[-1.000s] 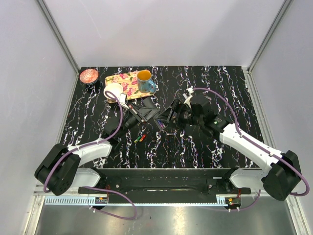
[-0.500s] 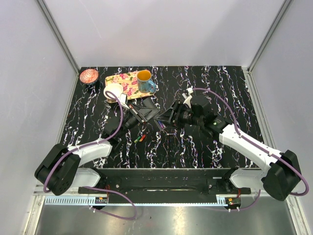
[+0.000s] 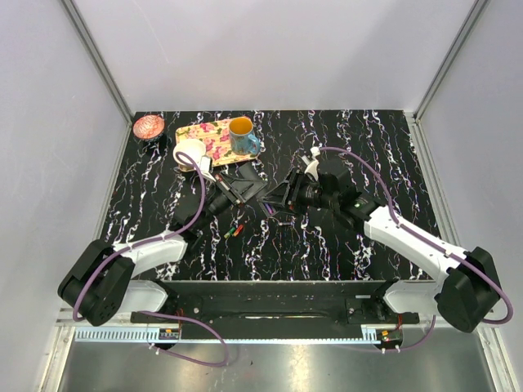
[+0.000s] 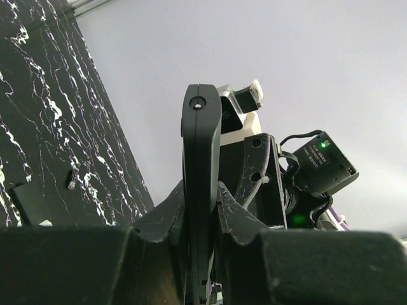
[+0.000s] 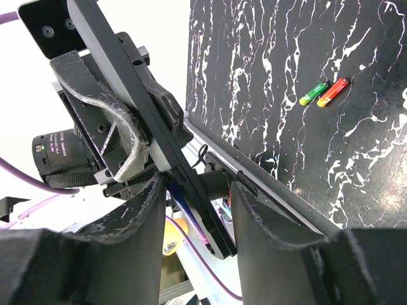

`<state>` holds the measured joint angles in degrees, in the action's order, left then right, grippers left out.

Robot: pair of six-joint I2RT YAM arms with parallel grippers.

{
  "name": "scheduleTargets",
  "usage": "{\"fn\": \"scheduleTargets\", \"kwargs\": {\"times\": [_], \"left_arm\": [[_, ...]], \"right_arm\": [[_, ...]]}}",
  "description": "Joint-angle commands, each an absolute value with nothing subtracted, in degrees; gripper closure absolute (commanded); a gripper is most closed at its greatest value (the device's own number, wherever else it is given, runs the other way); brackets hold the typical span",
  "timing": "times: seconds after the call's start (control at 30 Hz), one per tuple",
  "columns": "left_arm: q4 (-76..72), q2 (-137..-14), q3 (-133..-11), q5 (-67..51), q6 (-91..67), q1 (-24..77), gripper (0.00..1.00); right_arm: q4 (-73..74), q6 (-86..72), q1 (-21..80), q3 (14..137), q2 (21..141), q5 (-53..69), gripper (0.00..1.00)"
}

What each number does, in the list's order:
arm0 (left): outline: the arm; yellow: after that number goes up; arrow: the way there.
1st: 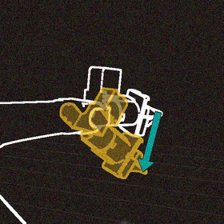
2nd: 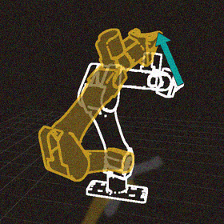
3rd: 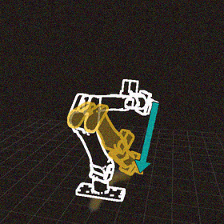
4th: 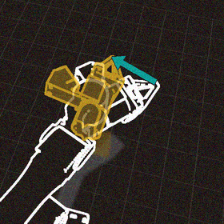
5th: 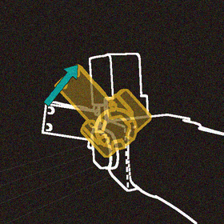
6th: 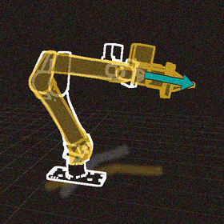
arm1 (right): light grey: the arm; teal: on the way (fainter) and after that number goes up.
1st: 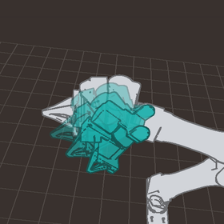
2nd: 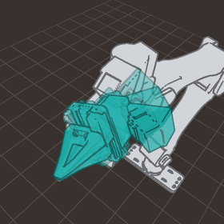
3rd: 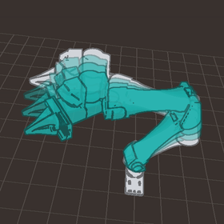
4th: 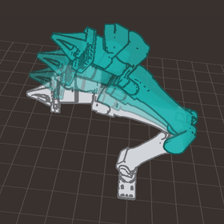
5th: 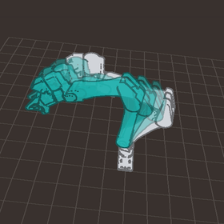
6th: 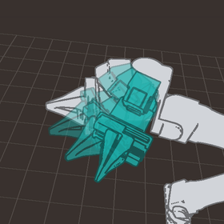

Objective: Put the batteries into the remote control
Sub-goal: Load the battery into the remote control.

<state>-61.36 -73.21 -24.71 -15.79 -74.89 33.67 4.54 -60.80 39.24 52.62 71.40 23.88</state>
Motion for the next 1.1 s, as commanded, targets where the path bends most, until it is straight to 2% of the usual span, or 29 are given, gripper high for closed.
{"fn": "scheduleTargets", "kwargs": {"times": [0.0,0.37,0.43,0.5,0.53,0.67,0.9,1.07], "left_arm": [[-69.2,-72.2,-26.1,-14.9,-76.1,33.5,1.00],[-70.0,-72.2,-26.5,-15.1,-76.4,33.5,1.00],[-69.8,-72.2,-26.7,-15.4,-76.4,33.5,1.00],[-68.7,-72.2,-26.8,-15.4,-76.0,33.5,1.00],[-68.1,-72.0,-26.7,-15.5,-75.8,33.5,1.00],[-64.4,-71.5,-26.1,-15.2,-74.2,33.1,1.00],[-62.1,-71.7,-25.1,-15.3,-73.7,33.1,1.00],[-61.3,-70.6,-23.5,-15.1,-73.5,32.0,1.00]], "right_arm": [[5.6,-59.7,39.2,52.5,72.7,26.8,0.56],[2.6,-60.6,39.3,50.8,73.6,29.5,0.71],[2.6,-60.4,39.2,51.0,73.7,30.1,0.72],[2.3,-59.8,39.1,51.3,73.7,31.2,0.63],[2.3,-59.6,39.2,51.5,73.7,31.3,0.45],[5.5,-57.2,39.1,53.5,72.3,29.8,0.22],[11.7,-51.6,39.1,60.3,71.5,28.5,0.09],[21.3,-42.4,39.1,65.2,65.8,20.3,0.04]]}}
